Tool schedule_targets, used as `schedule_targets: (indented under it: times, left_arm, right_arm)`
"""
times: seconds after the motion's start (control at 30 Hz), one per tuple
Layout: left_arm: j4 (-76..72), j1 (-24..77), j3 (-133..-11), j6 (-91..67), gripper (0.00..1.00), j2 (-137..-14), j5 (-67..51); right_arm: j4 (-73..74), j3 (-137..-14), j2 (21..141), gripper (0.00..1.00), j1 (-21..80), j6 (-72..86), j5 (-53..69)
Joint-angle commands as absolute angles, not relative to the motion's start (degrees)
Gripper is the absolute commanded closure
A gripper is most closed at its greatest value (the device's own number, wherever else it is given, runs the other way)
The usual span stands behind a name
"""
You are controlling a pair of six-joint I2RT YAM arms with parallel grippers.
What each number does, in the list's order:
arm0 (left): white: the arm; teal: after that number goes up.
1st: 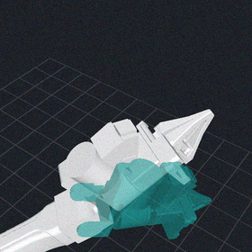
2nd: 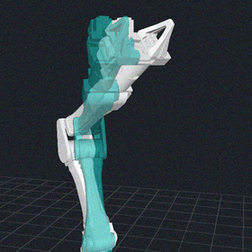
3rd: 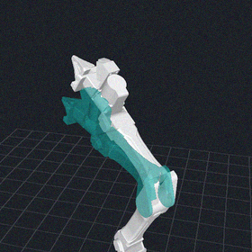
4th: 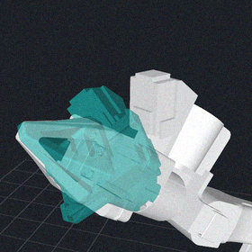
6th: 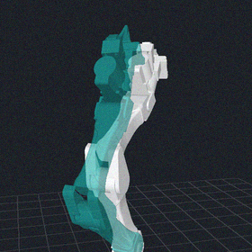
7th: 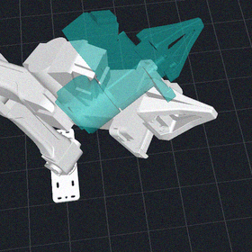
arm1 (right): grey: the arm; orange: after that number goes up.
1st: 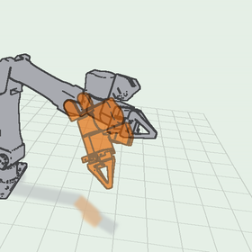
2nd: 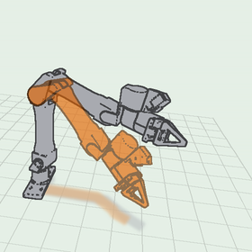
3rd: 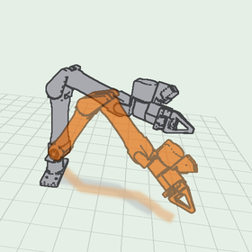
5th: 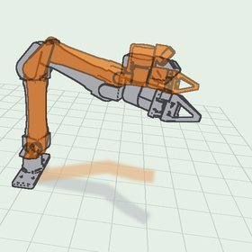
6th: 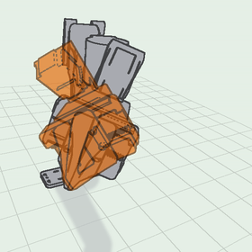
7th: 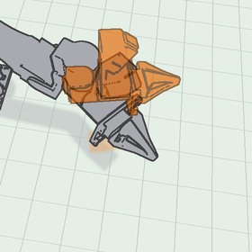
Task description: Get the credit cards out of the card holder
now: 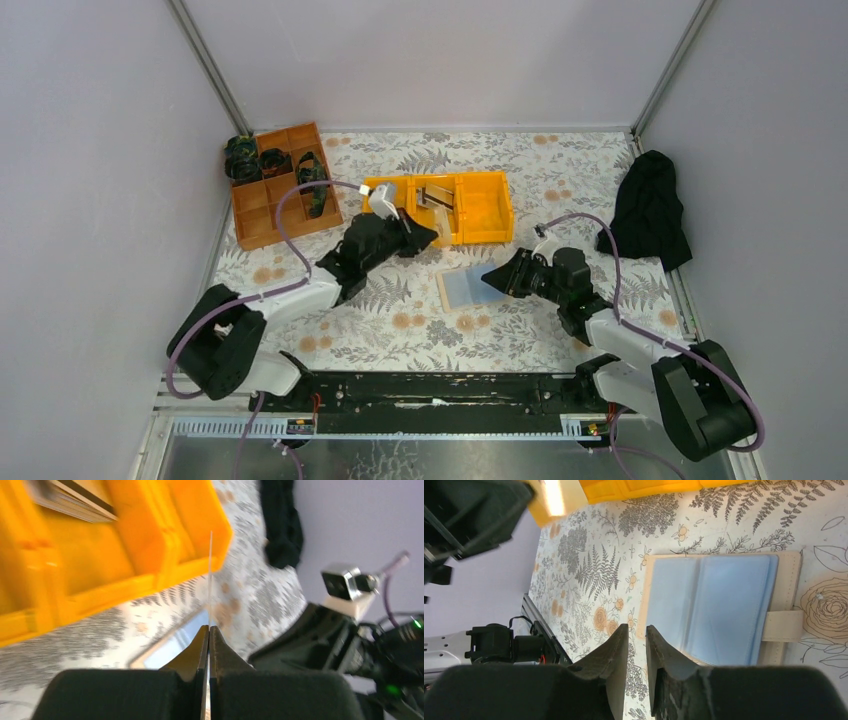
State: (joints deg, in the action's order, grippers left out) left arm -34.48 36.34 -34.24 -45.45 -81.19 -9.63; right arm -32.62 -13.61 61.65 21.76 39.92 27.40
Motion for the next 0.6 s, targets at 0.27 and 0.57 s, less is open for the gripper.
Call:
schedule_targets:
  times: [0.27, 0.57]
  left_arm:
    - [-0.5, 28.0, -47.6, -43.2, 1.00, -78.2, 12.8]
    - [-7.5, 26.7, -44.9, -64.9, 1.00, -80.8, 23.5]
  right_arm:
    - [-38.4, -16.8, 69.4, 0.73, 22.1, 39.6, 32.2]
    - [-41.2, -17.2, 72.6, 0.73, 22.1, 40.7, 35.6]
